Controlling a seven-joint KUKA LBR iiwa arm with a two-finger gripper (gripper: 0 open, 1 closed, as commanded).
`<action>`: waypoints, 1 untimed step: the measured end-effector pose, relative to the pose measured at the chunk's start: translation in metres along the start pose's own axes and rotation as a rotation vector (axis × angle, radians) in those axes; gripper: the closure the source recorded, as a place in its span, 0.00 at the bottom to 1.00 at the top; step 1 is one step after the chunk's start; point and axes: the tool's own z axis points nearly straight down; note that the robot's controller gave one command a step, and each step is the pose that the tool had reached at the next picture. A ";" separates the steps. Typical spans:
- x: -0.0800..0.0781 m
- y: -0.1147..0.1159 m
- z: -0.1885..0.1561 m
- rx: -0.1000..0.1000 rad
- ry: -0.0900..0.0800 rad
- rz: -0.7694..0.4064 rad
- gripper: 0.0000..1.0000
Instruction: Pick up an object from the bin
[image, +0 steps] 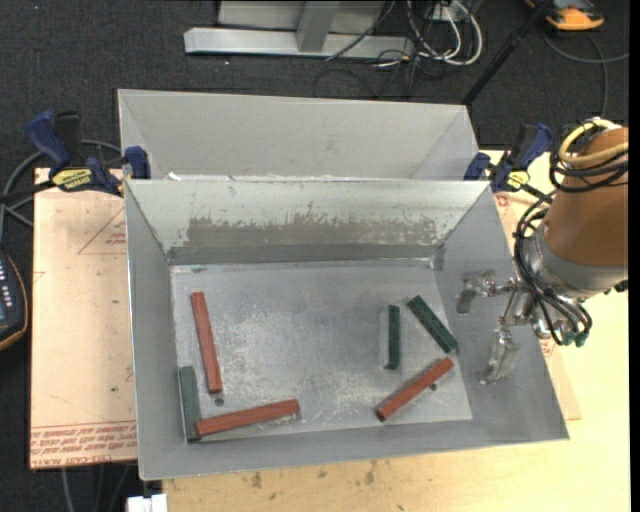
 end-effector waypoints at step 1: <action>0.012 0.003 0.165 0.008 -0.026 -0.476 0.00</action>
Offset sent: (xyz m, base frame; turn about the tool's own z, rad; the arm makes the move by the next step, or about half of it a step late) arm -0.0189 0.0025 -0.1664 -0.4766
